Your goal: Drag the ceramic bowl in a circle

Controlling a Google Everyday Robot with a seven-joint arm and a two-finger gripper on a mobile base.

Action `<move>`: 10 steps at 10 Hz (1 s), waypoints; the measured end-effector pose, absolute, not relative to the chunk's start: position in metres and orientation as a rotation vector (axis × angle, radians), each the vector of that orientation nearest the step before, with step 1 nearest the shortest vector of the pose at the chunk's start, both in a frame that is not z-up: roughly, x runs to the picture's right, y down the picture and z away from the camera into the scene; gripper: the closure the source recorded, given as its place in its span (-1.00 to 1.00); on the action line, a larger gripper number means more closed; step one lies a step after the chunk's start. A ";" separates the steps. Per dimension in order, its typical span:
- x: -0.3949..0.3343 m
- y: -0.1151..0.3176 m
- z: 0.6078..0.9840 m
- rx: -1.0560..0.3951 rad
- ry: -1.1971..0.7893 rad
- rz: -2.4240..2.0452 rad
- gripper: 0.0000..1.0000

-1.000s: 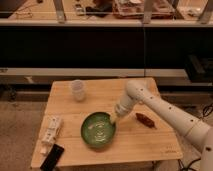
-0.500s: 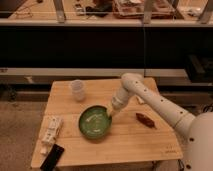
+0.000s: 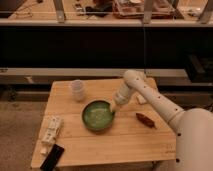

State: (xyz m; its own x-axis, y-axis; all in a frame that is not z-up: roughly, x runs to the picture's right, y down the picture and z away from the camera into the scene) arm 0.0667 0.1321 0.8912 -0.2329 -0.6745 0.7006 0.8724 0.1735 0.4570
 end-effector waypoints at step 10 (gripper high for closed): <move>0.192 0.188 0.843 -0.338 -0.842 -1.461 1.00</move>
